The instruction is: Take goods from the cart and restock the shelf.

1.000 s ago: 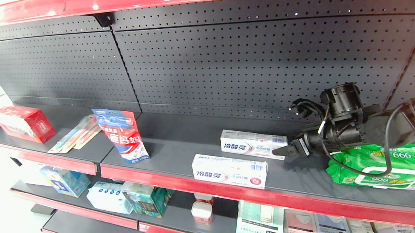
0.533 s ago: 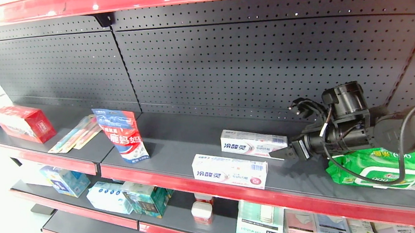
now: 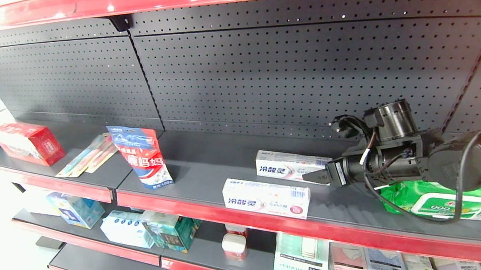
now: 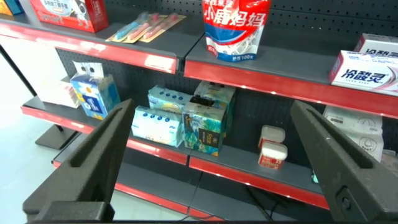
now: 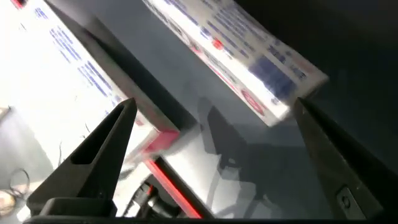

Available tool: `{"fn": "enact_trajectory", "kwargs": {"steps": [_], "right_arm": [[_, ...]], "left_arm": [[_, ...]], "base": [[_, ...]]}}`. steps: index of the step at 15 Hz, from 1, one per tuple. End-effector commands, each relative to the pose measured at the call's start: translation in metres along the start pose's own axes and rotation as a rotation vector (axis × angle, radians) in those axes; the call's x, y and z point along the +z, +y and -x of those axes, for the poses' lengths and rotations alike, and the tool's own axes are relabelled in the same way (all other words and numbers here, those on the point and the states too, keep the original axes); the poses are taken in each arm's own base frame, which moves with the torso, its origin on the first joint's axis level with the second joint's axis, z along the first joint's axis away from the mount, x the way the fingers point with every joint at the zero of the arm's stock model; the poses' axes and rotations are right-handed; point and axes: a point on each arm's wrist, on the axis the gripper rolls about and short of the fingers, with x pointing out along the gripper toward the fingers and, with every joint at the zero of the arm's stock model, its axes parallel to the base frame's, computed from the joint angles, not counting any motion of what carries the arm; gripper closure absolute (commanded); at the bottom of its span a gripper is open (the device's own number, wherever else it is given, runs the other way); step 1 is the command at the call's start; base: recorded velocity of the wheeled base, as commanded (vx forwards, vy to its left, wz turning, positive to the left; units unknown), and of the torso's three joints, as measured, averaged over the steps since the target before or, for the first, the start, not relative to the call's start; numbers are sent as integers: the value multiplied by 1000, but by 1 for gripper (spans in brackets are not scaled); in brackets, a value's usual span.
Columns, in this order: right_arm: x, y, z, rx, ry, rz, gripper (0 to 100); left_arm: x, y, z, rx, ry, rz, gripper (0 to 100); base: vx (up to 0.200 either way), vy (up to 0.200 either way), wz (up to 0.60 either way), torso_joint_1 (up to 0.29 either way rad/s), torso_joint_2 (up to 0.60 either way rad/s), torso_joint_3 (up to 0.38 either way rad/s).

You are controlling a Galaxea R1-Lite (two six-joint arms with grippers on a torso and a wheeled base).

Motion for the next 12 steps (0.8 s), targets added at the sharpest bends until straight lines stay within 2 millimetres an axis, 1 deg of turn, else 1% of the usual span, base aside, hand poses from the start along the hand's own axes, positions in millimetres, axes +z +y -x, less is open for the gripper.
{"fn": "enact_trajectory", "kwargs": {"steps": [1, 2, 4, 7, 12], "right_arm": [[-6, 7, -3, 18, 23, 10, 0], [-6, 9, -3, 20, 23, 13, 0], [-9, 12, -10, 5, 41, 21, 0], [-12, 11, -13, -3, 51, 19, 0], [-14, 3, -17, -37, 66, 4, 0]], "left_arm": [[0, 0, 0, 0, 1, 1, 0], [0, 0, 0, 0, 1, 1, 0], [0, 0, 0, 0, 1, 1, 0], [0, 0, 0, 0, 1, 1, 0], [0, 0, 0, 0, 1, -1, 0]], "base": [[0, 0, 0, 0, 0, 0], [0, 0, 0, 0, 0, 0], [0, 0, 0, 0, 0, 0], [0, 0, 0, 0, 0, 0], [0, 0, 0, 0, 0, 0]]}}
